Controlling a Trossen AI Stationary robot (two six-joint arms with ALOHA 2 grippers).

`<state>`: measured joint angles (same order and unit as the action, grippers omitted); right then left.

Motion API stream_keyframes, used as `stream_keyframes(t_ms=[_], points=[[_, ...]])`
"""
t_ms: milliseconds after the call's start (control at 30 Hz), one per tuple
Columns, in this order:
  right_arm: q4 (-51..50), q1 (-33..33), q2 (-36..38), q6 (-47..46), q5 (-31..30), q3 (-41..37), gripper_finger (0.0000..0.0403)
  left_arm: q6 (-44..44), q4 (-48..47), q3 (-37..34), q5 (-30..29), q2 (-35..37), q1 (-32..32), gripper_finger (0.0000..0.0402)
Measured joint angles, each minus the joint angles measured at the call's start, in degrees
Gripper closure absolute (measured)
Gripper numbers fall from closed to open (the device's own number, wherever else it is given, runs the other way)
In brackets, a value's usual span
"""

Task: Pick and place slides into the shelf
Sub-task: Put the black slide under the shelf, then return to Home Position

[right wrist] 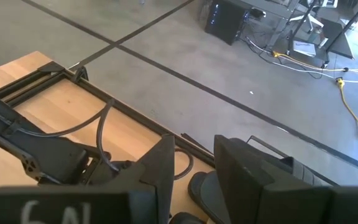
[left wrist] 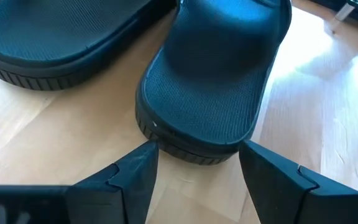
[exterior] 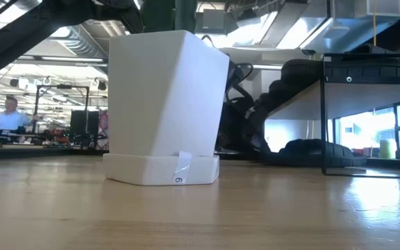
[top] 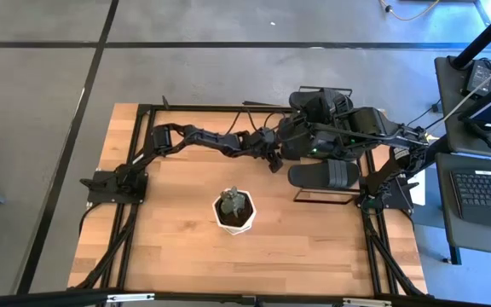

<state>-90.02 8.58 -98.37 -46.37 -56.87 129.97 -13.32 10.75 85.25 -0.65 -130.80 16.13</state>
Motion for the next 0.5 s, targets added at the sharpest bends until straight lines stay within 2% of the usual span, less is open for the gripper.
stream_keyframes(t_ms=[333, 500], points=[[0.00, 0.00, 0.00, 0.12, 1.17, 0.00, 0.0288, -0.30, 0.02, 0.00, -0.74, 0.00, -0.12, 0.0184], [0.00, 0.00, 0.41, 1.67, 0.75, 0.00, 0.0288, -1.54, -5.06, -0.06, 5.57, 1.64, -0.87, 0.0184]])
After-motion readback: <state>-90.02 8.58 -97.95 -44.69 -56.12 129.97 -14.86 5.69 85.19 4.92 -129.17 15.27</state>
